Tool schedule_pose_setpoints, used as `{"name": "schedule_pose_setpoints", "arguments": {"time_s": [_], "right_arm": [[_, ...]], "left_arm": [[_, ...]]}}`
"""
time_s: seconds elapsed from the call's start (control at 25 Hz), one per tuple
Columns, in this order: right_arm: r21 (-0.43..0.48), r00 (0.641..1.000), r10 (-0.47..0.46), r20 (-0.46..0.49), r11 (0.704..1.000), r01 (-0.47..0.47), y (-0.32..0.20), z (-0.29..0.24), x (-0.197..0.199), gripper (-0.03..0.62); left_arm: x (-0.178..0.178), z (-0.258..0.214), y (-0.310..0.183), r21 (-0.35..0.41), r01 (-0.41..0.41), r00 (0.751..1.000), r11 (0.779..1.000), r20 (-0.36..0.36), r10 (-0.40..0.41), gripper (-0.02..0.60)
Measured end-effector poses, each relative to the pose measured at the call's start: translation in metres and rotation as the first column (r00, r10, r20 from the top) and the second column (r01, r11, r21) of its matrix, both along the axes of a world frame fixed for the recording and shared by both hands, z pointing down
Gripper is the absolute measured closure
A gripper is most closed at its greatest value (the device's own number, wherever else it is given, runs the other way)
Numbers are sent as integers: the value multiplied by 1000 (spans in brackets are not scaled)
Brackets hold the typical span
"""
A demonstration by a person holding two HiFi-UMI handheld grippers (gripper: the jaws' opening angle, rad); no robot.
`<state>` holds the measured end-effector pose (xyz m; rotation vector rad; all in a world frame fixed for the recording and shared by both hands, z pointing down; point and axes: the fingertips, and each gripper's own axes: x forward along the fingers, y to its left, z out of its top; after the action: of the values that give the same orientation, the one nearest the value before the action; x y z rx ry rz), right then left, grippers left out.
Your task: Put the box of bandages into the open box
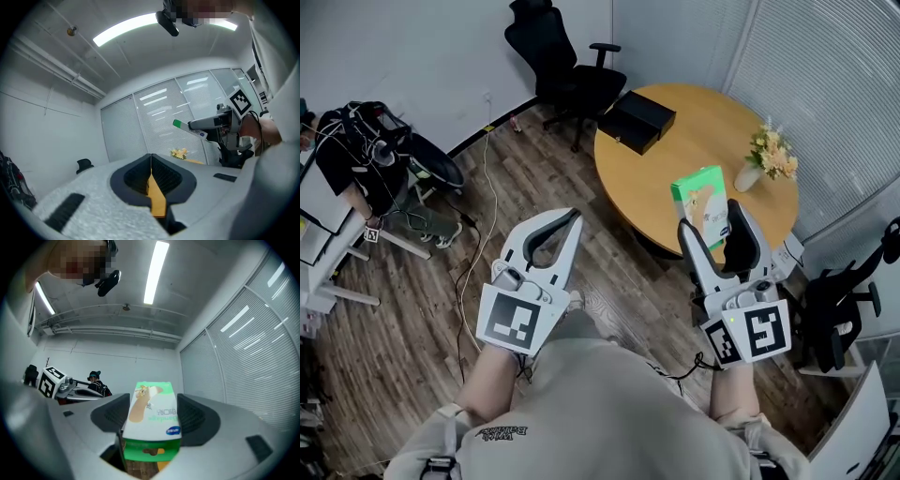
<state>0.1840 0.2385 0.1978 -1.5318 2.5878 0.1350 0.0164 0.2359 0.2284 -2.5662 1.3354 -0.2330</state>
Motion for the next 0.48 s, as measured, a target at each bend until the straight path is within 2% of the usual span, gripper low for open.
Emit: {"name": "schedule_pose_setpoints", "arguments": {"time_s": [0.24, 0.48], "right_arm": [[-1, 1000, -27, 7, 1000, 27, -8, 10, 4, 263], [42, 999, -35, -22, 999, 35, -11, 11, 1, 263]], "left_arm": [[1, 8, -4, -4, 30, 999, 1000, -36, -30, 558], [5, 16, -12, 23, 22, 1000, 999, -12, -22, 558]]}}
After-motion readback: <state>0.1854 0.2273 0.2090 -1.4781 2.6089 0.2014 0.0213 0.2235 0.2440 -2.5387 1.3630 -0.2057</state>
